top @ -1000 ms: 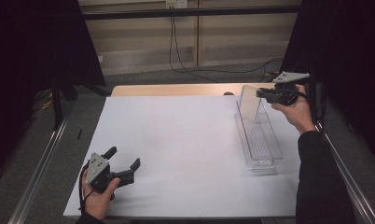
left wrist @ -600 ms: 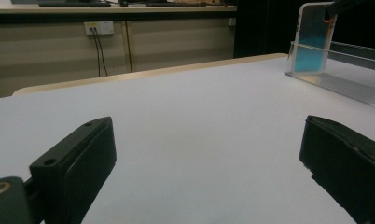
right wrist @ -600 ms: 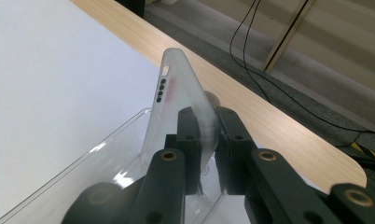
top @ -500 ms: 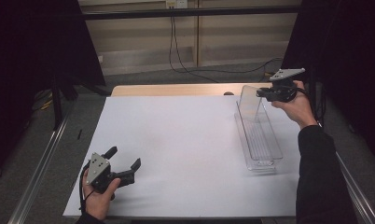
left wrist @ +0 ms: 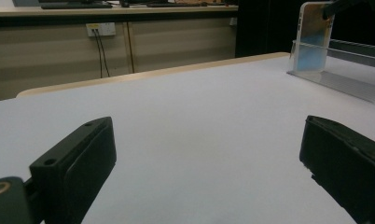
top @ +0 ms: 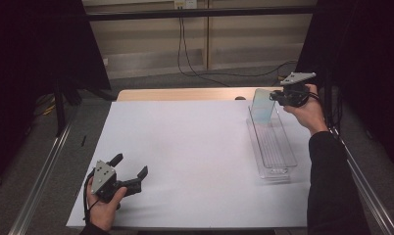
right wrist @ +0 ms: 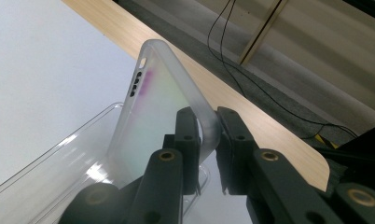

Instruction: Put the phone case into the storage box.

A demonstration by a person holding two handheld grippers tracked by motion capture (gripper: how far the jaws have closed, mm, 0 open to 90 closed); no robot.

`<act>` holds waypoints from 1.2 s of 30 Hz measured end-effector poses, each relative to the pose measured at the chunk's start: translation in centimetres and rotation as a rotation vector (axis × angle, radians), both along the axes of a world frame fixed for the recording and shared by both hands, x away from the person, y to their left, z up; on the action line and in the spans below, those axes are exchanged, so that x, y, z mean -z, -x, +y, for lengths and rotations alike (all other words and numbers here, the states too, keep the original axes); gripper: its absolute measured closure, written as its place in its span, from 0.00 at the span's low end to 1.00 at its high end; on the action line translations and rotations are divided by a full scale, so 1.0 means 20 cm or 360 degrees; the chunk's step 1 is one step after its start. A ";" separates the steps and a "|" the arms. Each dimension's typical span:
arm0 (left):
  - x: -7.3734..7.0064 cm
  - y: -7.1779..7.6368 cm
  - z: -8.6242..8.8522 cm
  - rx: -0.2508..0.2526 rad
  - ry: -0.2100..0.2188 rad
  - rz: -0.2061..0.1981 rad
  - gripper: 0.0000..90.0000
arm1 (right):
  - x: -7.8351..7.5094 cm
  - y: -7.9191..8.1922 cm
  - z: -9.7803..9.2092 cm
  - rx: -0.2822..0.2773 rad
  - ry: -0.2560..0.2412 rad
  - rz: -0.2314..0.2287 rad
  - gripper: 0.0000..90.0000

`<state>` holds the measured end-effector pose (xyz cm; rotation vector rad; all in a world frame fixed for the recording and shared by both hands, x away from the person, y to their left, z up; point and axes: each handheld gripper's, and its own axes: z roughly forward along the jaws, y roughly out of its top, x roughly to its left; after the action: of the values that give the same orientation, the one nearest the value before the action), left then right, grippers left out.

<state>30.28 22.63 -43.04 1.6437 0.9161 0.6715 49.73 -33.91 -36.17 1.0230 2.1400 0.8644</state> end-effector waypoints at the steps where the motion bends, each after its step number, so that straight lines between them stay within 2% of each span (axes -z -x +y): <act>1: 0.00 0.00 0.00 0.0000 -0.0001 -0.0002 0.04 | 0.00 0.00 0.00 0.0006 0.0007 -0.0002 0.88; 8: 0.00 0.00 0.00 -0.0001 -0.0005 -0.0006 0.04 | 0.01 -0.02 0.02 0.0016 0.0057 -0.0032 0.87; 16: 0.00 0.00 0.00 -0.0002 -0.0017 -0.0009 0.04 | 0.01 -0.01 0.02 0.0004 0.0031 -0.0031 0.87; 22: 0.00 0.00 0.00 0.0001 -0.0021 -0.0011 0.04 | -0.02 0.02 0.00 -0.0054 -0.0019 0.0051 0.89; 27: 0.00 0.00 -0.01 0.0001 -0.0019 -0.0009 0.04 | -0.05 0.05 -0.01 -0.0085 -0.0061 0.0156 0.89; 31: 0.00 0.00 -0.01 0.0005 -0.0023 -0.0012 0.04 | -0.05 0.05 0.00 -0.0085 -0.0044 0.0193 0.89; 33: 0.00 0.00 -0.01 0.0003 -0.0024 -0.0010 0.04 | -0.06 0.05 0.01 -0.0083 -0.0062 0.0238 0.89; 36: 0.00 0.00 -0.01 0.0005 -0.0028 -0.0008 0.04 | -0.06 0.04 0.01 -0.0090 -0.0038 0.0243 0.90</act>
<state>30.33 22.49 -43.07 1.6576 0.9062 0.6834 48.85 -33.74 -35.04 1.0757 2.3008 0.8652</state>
